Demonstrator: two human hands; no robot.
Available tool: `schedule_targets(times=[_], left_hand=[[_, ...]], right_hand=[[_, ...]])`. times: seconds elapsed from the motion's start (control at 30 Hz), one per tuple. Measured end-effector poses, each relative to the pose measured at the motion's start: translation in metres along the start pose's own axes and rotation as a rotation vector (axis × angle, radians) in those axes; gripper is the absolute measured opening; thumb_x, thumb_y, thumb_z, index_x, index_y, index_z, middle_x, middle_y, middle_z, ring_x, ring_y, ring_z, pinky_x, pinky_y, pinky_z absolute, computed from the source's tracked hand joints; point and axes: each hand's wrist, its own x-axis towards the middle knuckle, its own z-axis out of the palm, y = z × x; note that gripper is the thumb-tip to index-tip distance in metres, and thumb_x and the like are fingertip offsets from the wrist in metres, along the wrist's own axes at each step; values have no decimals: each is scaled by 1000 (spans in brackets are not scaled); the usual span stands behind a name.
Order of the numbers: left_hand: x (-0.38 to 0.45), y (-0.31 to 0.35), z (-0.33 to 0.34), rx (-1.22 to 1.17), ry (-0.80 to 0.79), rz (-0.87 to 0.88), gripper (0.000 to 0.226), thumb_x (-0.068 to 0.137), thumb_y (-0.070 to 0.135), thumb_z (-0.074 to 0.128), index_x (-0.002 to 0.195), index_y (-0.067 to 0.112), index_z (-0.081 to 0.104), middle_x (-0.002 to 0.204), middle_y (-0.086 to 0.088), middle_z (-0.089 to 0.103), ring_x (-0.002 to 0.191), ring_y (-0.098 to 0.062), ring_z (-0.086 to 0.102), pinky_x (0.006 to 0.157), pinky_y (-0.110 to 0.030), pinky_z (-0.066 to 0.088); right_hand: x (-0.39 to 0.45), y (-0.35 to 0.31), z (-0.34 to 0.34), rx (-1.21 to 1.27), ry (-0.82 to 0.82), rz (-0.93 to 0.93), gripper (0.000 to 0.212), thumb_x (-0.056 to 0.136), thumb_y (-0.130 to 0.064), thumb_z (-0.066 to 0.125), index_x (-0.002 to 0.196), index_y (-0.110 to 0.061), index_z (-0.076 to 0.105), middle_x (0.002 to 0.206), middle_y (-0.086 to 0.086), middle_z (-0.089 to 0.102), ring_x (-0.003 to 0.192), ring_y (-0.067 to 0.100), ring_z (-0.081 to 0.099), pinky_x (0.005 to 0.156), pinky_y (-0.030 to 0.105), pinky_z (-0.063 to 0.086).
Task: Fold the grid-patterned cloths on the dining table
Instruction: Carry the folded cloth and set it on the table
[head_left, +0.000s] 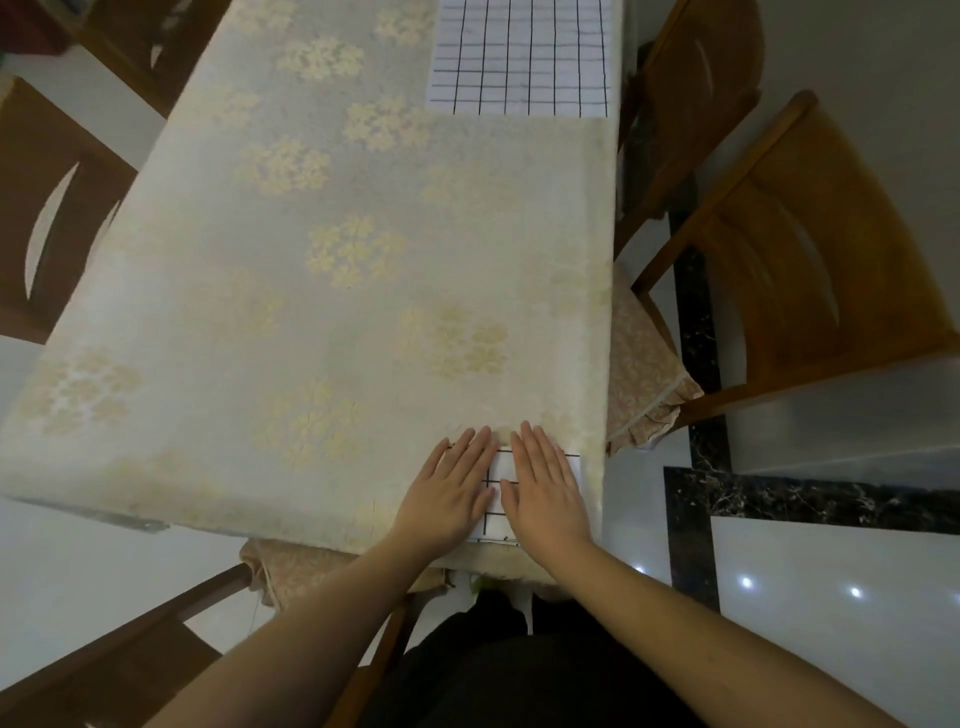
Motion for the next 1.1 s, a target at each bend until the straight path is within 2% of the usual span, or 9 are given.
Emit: schedule_targets(times=[0.1,0.33,0.57,0.7,0.8,0.9,1.0,1.1], left_hand=[[-1,-1,6,-10,-23,0,59,103,40,31,154,12,19,161,-5,15,149,-20,9,119,-41,12],[-2,-2,7,-37,-53,-17,62,101,44,31,155,16,15,162,-4,11,150,-18,5,120,-42,12],[-10,-10,2,-26,-103,-52,75,95,63,27,155,24,8,163,-4,3,150,-21,-1,120,-46,9],[-16,-20,2,16,-133,-16,89,90,75,26,155,18,5,163,-4,0,150,-19,-3,119,-46,9],[-14,-22,-2,45,-194,5,98,85,81,20,155,15,-3,163,-5,-8,149,-21,-11,119,-46,4],[-12,-20,-11,72,-256,21,102,82,84,15,152,17,-16,159,-5,-23,146,-22,-23,120,-46,-5],[-8,-19,-19,123,-363,18,105,80,85,18,148,18,-26,155,-5,-33,143,-23,-29,119,-46,-10],[-3,-18,-38,65,-414,5,96,87,77,25,152,20,-16,160,-5,-22,148,-22,-17,121,-43,-3]], right_hand=[[-5,0,10,-15,-65,36,63,96,-41,28,147,-5,36,156,9,31,145,18,16,116,34,8],[-7,5,18,-31,-62,57,66,97,-46,25,152,-8,26,160,8,21,147,20,17,118,38,12],[-11,11,18,-6,-58,182,76,94,-52,29,154,-7,13,162,12,10,149,24,10,119,39,8],[-11,16,18,-30,-76,168,77,95,-54,25,154,-6,11,162,12,7,150,23,6,120,39,7],[-10,17,16,-58,-135,149,79,95,-58,16,154,-7,3,162,11,-3,150,22,-4,119,38,1],[-6,19,8,-41,-226,143,82,91,-64,6,151,-12,-16,159,8,-22,146,19,-22,119,36,-12],[-1,25,-8,-23,-336,107,89,90,-71,17,150,-16,-21,156,2,-31,144,17,-27,118,36,-13],[-1,34,-37,-35,-368,68,83,94,-62,35,154,-22,-6,162,1,-14,149,19,-9,119,38,-4]])
